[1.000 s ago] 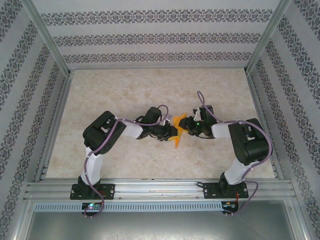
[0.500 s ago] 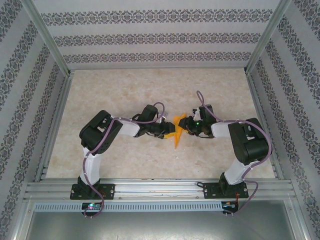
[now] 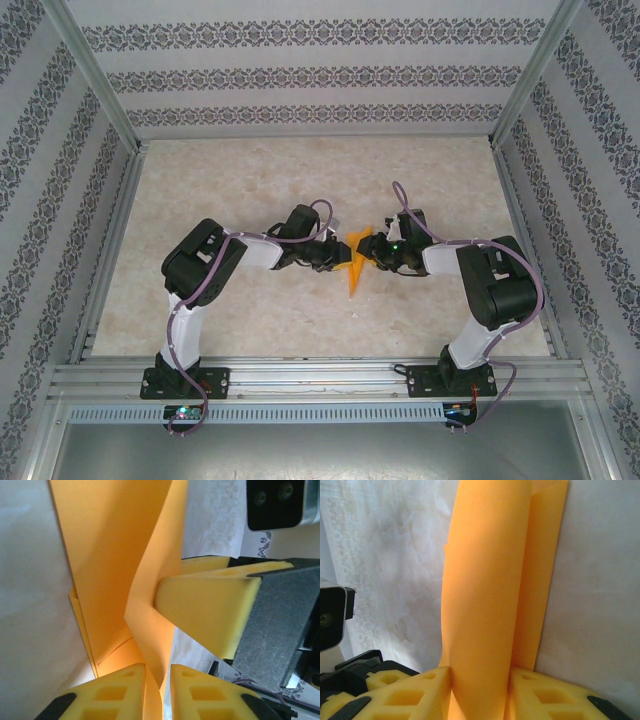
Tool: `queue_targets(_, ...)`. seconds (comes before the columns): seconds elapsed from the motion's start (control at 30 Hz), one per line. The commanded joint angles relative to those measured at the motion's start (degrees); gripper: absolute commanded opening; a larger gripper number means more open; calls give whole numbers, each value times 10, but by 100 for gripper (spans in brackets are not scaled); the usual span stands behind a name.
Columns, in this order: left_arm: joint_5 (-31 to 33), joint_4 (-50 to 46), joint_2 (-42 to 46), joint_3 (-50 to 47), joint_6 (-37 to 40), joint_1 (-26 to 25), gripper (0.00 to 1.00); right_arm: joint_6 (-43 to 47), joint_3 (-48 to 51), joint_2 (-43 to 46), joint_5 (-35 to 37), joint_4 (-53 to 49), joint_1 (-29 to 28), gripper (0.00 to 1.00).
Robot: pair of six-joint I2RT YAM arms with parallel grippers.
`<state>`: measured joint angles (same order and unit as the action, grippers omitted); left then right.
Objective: Fold a paper plane with a square sheet of paper (fold left side to right side)
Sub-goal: Fold the wing for the fifth time at the center of the table.
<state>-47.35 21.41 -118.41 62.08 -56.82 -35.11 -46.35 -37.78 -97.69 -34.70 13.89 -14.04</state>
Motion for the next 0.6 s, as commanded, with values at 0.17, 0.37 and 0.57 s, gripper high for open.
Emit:
queue_targets(0.17, 14, -42, -16, 21, 38, 10, 10, 30, -4, -33, 46, -52, -15, 36)
queue_targets(0.37, 26, -81, -21, 35, 67, 12, 8, 42, -13, -36, 54, -77, -18, 37)
queue_targets(0.57, 40, -112, -22, 41, 91, 12, 7, 48, -17, -38, 62, -90, -21, 37)
